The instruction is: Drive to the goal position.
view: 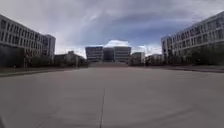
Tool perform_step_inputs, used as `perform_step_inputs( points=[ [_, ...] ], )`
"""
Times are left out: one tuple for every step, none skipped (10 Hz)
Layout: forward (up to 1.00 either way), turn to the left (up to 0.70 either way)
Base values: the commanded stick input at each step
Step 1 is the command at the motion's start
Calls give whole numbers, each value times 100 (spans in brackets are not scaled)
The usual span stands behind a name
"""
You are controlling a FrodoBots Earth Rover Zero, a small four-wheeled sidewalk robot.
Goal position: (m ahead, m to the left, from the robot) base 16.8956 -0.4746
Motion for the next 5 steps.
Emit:
perform_step_inputs(
  points=[
    [85, 0],
    [85, 0],
    [85, 0],
    [85, 0],
    [85, 0]
  ],
)
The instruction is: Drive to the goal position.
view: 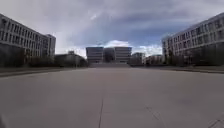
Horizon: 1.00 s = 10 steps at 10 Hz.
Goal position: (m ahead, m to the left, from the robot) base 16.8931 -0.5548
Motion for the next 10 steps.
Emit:
perform_step_inputs(
  points=[
    [85, 0],
    [85, 0],
    [85, 0],
    [85, 0],
    [85, 0],
    [85, 0],
    [85, 0],
    [85, 0],
    [85, 0],
    [85, 0]
  ],
)
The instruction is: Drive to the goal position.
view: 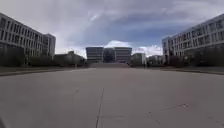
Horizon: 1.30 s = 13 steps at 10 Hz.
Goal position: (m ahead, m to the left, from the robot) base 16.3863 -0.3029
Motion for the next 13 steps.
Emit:
perform_step_inputs(
  points=[
    [85, 0],
    [85, 0],
    [85, 0],
    [85, 0],
    [85, 0],
    [85, 0],
    [85, 0],
    [85, 0],
    [85, 0],
    [85, 0],
    [85, 0],
    [85, 0],
    [85, 0]
  ],
)
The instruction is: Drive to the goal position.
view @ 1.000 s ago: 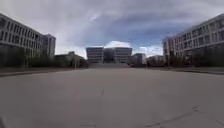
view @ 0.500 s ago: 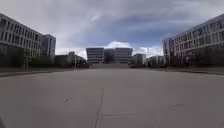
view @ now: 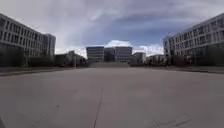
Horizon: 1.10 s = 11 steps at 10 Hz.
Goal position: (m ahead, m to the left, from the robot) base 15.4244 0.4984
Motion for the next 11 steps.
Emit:
perform_step_inputs(
  points=[
    [85, 0],
    [85, 0],
    [85, 0],
    [85, 0],
    [85, 0],
    [85, 0],
    [85, 0],
    [85, 0],
    [85, 0],
    [85, 0],
    [85, 0]
  ],
)
